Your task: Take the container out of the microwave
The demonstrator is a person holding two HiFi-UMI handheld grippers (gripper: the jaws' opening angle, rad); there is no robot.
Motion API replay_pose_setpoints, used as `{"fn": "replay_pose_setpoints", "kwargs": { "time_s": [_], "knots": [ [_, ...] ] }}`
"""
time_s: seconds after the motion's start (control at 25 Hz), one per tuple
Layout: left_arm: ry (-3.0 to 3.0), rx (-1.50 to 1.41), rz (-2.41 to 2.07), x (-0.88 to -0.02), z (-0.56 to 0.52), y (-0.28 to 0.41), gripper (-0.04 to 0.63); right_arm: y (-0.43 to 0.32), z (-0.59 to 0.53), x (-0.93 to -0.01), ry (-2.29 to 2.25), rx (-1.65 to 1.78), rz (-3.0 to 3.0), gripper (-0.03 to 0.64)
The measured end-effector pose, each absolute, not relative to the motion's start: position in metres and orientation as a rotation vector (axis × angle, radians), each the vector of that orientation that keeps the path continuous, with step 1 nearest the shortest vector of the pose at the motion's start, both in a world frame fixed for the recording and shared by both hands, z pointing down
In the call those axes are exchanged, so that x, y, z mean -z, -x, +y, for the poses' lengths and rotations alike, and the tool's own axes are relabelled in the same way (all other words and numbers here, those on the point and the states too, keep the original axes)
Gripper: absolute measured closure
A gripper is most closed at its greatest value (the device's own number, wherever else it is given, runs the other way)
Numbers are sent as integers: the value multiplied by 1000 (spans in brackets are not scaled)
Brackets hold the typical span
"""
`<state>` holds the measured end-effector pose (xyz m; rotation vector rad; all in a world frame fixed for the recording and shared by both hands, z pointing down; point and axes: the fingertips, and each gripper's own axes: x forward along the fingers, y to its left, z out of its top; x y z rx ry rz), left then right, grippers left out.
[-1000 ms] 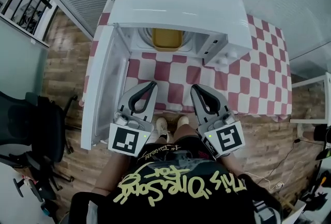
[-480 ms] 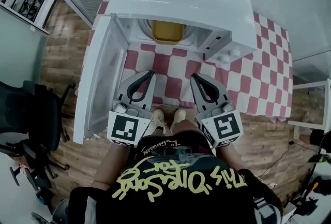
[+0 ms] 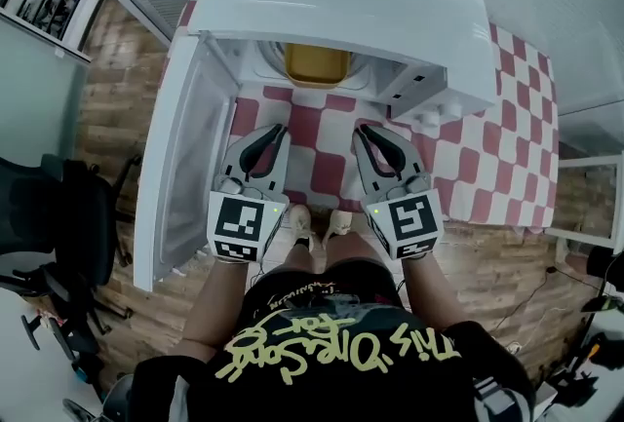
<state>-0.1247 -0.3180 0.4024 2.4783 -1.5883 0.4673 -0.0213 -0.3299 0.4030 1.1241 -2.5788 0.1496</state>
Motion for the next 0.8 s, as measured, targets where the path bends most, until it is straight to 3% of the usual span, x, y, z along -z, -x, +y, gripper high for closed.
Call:
{"fn": "replay_pose_setpoints", "kwargs": {
  "time_s": [0.32, 0.44, 0.8],
  "knots": [
    [-2445, -506, -1612, -417, -338, 132, 553, 29, -351, -422, -1100, -130, -2539, 598],
    [-2430, -516, -1603, -424, -343, 133, 498, 31, -357, -430, -1079, -142, -2525, 534],
    [-2420, -559, -1570, -438, -363, 135, 426, 38, -383, -447, -1070, -165, -2504, 459]
  ]
}}
